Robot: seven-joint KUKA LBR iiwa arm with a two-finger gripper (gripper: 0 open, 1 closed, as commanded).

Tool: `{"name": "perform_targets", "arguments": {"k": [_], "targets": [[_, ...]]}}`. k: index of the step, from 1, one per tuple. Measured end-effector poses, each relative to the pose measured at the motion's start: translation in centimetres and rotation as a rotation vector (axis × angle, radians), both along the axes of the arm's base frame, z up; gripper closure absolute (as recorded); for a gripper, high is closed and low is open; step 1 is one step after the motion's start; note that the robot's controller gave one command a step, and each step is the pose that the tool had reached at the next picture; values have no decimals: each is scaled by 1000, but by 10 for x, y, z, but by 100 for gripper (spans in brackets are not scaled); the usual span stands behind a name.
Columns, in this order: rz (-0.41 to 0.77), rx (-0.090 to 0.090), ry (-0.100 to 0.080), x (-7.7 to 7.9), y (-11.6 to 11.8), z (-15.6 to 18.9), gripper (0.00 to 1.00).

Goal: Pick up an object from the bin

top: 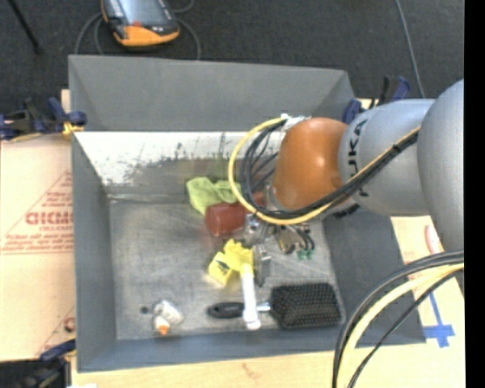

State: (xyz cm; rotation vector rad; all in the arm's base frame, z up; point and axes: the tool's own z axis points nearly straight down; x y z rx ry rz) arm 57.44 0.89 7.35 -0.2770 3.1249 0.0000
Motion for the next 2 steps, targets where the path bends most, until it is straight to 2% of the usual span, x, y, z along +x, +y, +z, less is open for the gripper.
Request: {"name": "perform_targets", "arguments": {"k": [2], "targets": [[0, 0, 0, -1, 0, 3, 100]]}}
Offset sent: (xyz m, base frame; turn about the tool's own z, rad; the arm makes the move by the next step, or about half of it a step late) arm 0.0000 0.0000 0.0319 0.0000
